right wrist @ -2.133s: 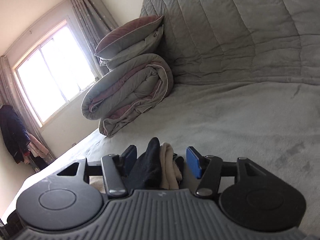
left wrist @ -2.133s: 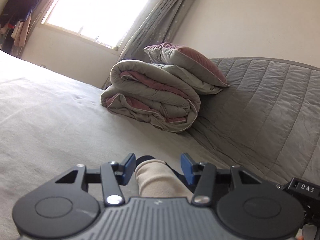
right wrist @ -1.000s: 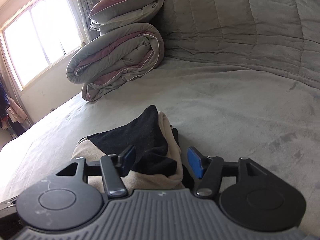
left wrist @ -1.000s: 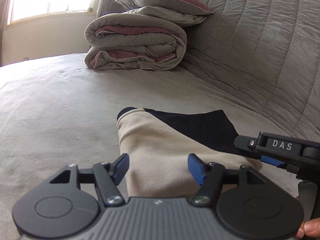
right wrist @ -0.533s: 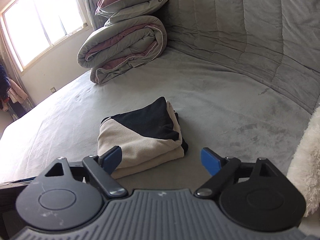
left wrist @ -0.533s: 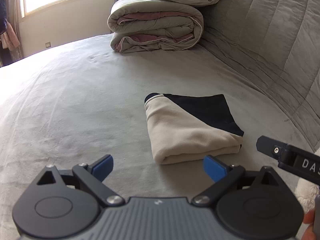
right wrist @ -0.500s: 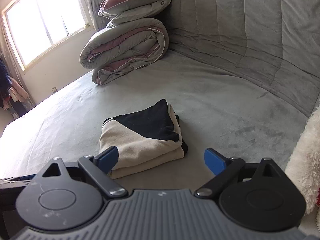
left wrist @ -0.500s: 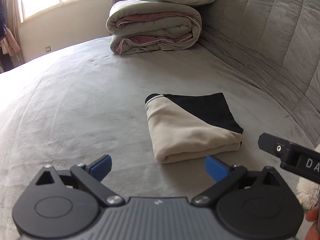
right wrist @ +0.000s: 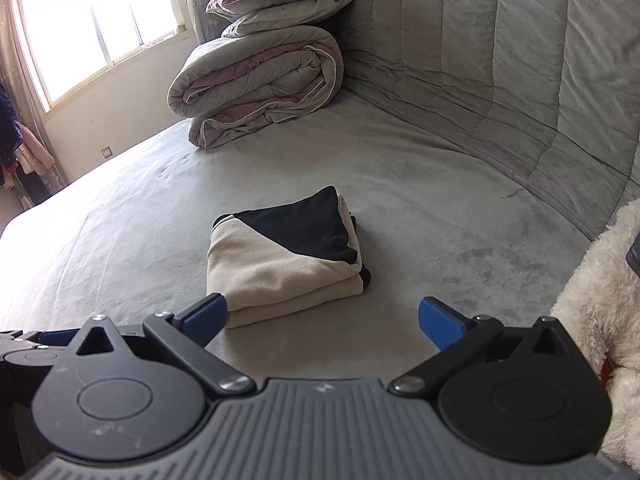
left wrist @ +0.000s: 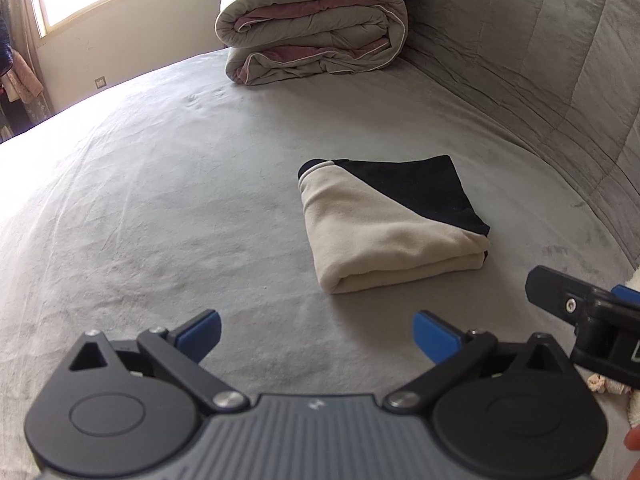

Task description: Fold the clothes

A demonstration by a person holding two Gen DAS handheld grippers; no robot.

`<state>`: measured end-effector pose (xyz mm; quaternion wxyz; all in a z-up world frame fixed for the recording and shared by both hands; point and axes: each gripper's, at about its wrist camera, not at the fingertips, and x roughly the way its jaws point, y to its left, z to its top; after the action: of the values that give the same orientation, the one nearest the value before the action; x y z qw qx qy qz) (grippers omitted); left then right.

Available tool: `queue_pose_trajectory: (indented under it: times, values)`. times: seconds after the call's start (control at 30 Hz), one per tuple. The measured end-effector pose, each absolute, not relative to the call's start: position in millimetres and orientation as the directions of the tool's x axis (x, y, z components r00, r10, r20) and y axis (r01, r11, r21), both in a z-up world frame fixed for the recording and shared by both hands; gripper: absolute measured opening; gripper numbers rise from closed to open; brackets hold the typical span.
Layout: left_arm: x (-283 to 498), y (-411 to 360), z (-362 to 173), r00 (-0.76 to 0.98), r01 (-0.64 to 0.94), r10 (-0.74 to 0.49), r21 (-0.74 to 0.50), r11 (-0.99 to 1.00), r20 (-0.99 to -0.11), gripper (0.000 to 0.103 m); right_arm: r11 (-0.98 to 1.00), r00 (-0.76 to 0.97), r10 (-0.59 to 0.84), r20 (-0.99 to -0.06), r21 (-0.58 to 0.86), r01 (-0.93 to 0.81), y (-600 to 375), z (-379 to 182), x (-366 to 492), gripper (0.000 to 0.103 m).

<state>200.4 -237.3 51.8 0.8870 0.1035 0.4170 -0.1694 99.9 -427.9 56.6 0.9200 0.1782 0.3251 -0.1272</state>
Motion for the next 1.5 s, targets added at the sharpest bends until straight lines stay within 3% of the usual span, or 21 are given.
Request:
queue_pose_trajectory:
  times: [1.5]
  values:
    - [201.6,-245.6,44.7,0.58,0.401,-0.173,0.094,0.911,-0.796,0.102,0.91,0.758,-0.101,-0.645,0.248,0.332,-422.2,56.0,101.9,0.103]
